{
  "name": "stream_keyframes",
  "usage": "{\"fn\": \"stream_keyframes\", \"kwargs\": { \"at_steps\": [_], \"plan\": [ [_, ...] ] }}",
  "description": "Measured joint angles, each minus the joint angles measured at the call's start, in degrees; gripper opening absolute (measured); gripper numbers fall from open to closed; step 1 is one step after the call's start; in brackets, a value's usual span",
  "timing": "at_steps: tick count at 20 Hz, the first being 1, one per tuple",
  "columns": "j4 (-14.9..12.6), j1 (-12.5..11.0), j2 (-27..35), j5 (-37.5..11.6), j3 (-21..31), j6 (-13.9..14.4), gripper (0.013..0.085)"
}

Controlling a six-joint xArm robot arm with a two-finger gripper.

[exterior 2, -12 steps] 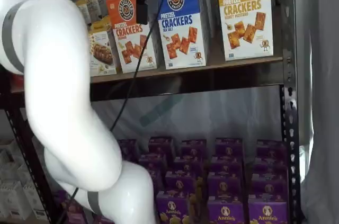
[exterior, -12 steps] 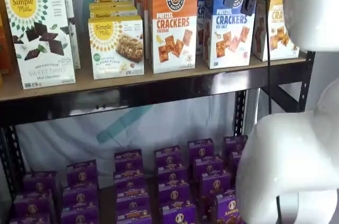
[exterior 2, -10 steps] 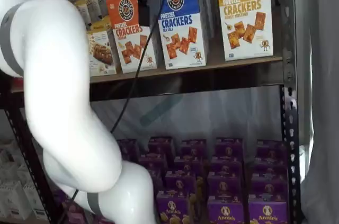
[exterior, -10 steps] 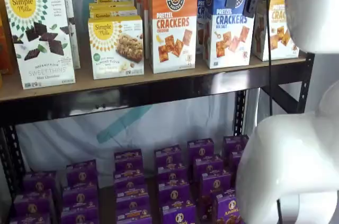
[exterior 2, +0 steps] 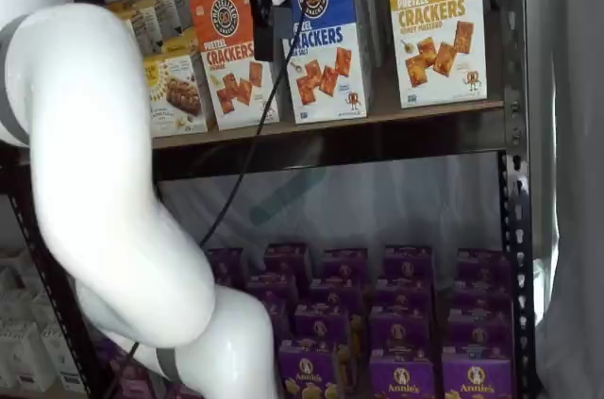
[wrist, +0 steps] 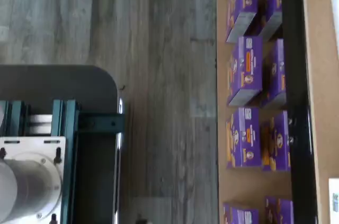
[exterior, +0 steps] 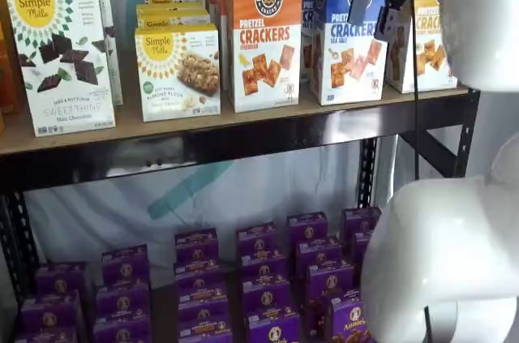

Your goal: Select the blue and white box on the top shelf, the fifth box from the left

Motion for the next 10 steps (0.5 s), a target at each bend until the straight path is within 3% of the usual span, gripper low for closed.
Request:
{"fn": "stream_keyframes", "kwargs": {
  "at_steps": [10],
  "plan": [
    [12.0, -6.1, -0.6, -2.7, -1.9, -0.5, 0.0850]
  ]
}}
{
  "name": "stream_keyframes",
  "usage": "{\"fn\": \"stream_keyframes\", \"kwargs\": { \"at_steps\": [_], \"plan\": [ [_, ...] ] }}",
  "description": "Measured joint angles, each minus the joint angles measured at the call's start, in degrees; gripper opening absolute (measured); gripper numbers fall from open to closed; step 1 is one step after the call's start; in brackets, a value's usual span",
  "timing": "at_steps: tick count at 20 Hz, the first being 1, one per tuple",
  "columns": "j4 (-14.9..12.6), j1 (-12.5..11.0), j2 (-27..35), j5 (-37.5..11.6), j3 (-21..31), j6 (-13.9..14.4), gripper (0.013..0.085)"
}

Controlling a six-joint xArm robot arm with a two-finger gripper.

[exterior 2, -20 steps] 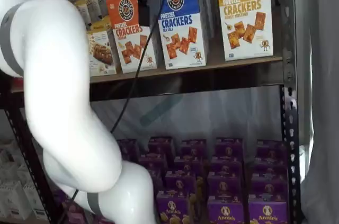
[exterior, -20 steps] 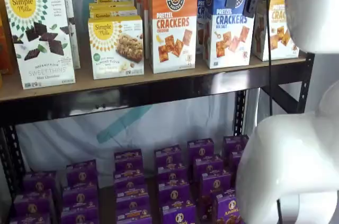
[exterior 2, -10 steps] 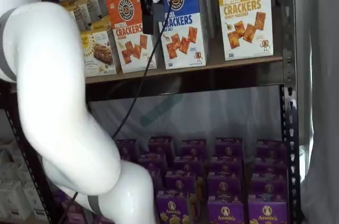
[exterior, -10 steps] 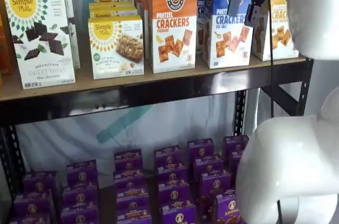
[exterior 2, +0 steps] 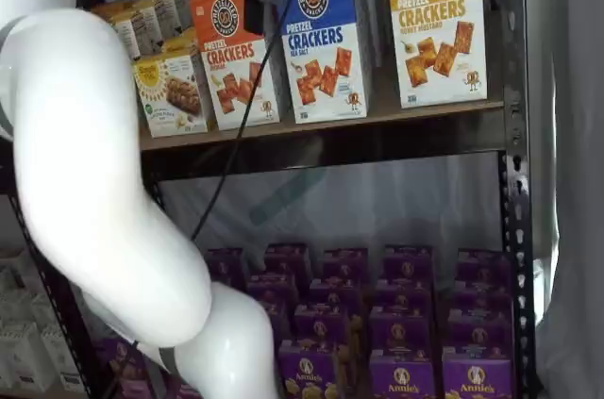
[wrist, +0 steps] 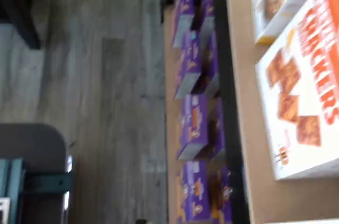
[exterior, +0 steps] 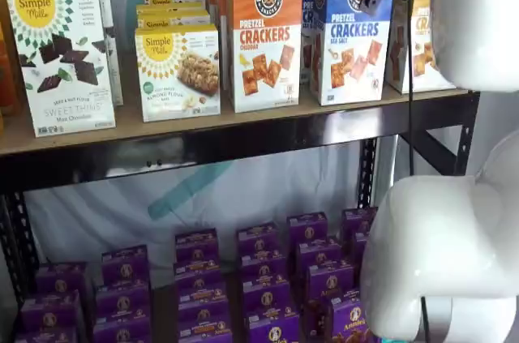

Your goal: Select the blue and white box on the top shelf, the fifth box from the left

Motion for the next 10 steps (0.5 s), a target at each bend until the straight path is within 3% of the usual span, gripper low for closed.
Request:
{"fn": "stream_keyframes", "kwargs": {
  "at_steps": [4, 10],
  "plan": [
    [4.1, -1.7, -0.1, -1.6, -0.7, 0.5, 0.0850],
    [5.4, -2.3, 1.9, 0.1, -4.3, 1.3, 0.0850]
  ]
}}
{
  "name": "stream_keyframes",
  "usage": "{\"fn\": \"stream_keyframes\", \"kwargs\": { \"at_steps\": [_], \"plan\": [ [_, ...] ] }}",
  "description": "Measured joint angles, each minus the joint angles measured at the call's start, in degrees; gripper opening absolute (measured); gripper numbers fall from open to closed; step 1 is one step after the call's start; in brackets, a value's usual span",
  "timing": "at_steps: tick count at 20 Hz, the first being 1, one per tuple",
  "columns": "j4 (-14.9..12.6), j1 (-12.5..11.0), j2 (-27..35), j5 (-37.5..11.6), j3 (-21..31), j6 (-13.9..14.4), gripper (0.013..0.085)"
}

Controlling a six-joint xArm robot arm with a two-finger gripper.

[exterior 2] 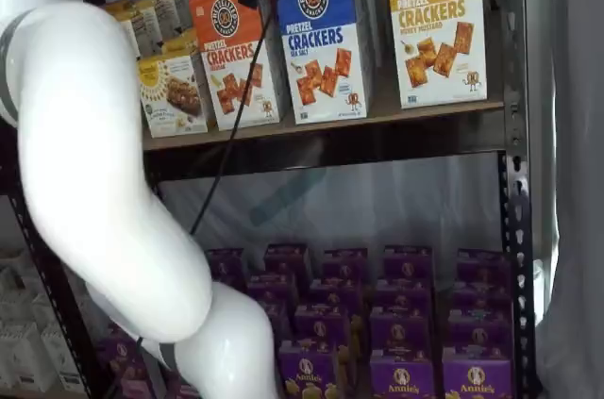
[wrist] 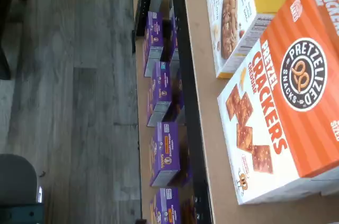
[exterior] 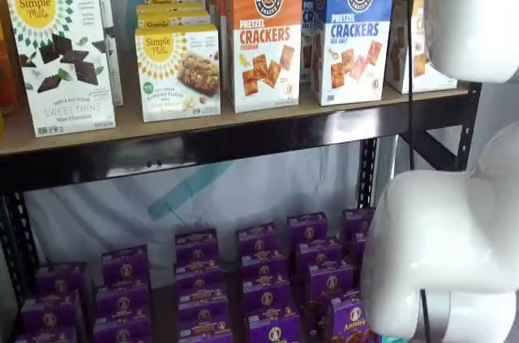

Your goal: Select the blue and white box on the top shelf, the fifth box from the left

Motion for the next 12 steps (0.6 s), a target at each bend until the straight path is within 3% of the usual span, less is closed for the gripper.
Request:
{"fn": "stream_keyframes", "kwargs": {
  "at_steps": [12],
  "plan": [
    [-0.4, 0.6, 1.6, -0.1, -2.2, 0.6, 0.0850]
  ]
}}
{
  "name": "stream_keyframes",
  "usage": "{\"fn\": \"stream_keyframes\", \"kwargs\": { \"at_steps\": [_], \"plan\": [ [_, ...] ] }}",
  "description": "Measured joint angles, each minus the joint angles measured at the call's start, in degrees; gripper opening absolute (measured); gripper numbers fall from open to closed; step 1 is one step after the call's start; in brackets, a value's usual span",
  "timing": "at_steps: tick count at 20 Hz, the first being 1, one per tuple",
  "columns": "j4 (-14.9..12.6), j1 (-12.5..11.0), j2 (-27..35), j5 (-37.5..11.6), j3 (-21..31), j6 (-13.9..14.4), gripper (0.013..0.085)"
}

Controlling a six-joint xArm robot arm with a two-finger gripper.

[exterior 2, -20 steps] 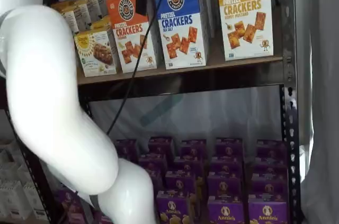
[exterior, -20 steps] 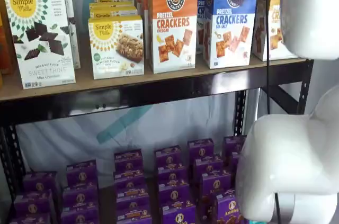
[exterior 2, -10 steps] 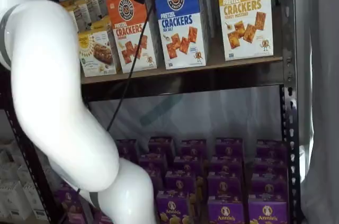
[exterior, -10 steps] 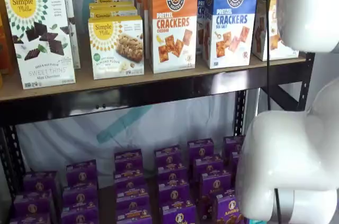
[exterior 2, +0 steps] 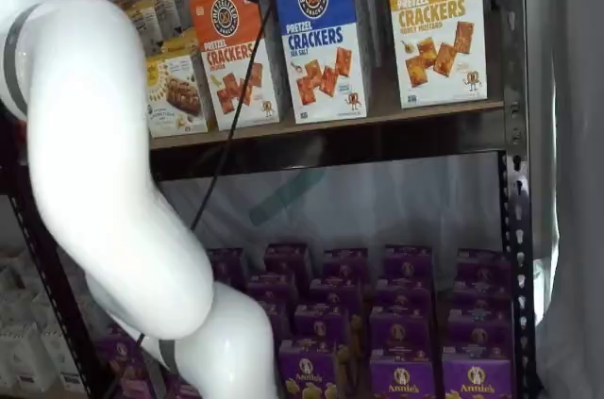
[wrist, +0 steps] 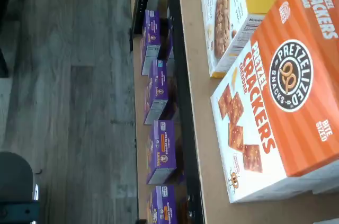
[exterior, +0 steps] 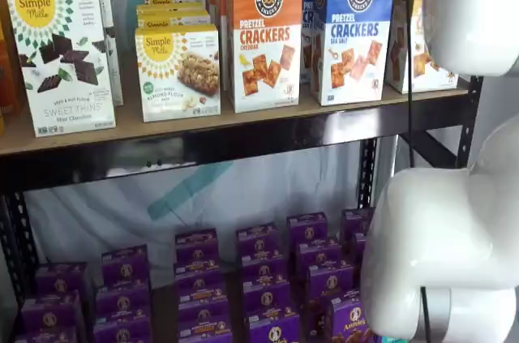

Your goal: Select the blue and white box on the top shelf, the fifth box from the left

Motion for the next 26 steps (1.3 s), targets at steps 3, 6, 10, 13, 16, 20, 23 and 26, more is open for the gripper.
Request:
{"fn": "stream_keyframes", "kwargs": {
  "at_steps": [3, 6, 10, 13, 16, 20, 23, 26],
  "plan": [
    [0.1, 0.0, 0.2, -0.4, 0.0, 0.0, 0.0850],
    [0.3, 0.0, 0.2, -1.7, 0.4, -0.1, 0.0850],
    [0.8, -0.1, 0.0, -4.2, 1.3, -0.4, 0.0850],
    [1.4, -0.1, -0.9, -8.0, 3.1, -0.7, 0.0850],
    [1.8, -0.1, -1.0, -11.5, 4.1, -1.2, 0.0850],
    [1.7, -0.2, 0.4, -13.9, 3.3, -1.8, 0.0850],
    [-0.7, 0.8, 1.5, -16.1, 2.6, -2.4, 0.0850],
    [-3.3, 1.8, 3.0, -17.8, 2.1, -3.1, 0.0850]
  ]
}}
